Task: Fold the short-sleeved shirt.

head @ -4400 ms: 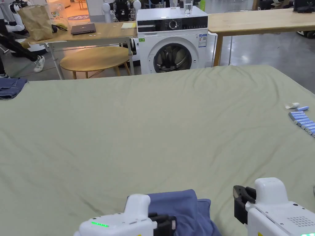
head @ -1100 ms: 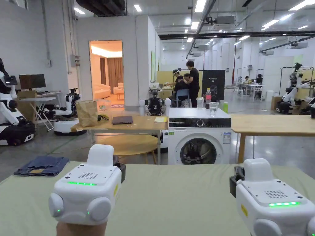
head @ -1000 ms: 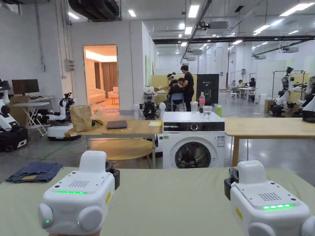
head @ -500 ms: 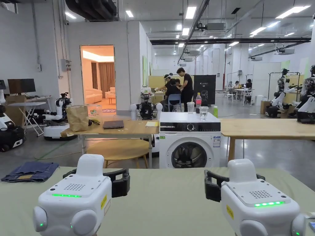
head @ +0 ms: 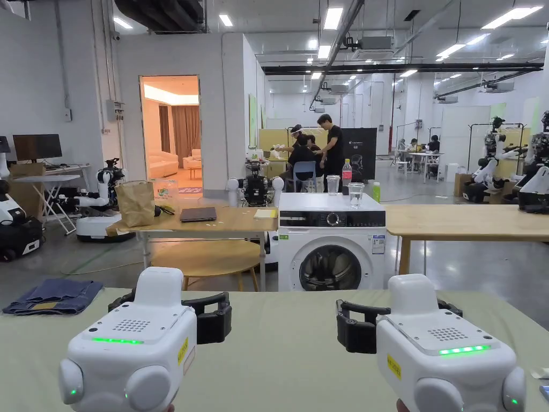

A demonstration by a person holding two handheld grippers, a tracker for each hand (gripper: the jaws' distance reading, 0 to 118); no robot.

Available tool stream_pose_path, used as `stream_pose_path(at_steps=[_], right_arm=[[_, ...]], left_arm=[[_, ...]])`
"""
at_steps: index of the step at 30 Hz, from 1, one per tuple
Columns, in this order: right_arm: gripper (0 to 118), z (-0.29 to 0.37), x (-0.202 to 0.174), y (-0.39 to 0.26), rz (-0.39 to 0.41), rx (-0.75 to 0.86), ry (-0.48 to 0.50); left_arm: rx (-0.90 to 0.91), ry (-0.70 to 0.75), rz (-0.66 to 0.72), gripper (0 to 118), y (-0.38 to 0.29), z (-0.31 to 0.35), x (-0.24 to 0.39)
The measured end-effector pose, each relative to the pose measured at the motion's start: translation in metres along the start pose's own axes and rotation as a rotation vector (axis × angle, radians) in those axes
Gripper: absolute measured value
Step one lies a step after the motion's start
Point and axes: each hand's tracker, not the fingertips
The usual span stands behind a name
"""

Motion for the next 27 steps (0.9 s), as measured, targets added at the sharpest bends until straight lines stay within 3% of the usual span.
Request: stream_pose_path(at_steps=[5, 8, 11, 18, 27], right_arm=[[111, -0.005, 0.005, 0.002, -0.031, -0.059, -0.034], [111, -0.007, -0.001, 0.001, 0.012, -0.056, -0.161], [111, -0.004, -0.002, 0.001, 0.025, -0.051, -0.139], [111, 0.002, 0.001, 0.006, -0.031, -0.059, -0.086], [111, 0.006, 0.006, 0.012, -0.068, -0.051, -0.104]], left_arm=[[0.001, 0.004, 0.005, 109, -0.004, 0.001, -0.001], [0.002, 0.007, 0.010, 109, -0.005, 0.001, -0.001], [-0.001, 0.006, 0.012, 109, -0.005, 0.002, -0.001], [0.005, 0.011, 0.012, 109, -0.005, 0.004, -0.002], [0.010, 0.021, 0.014, 109, -0.004, 0.007, -0.003]])
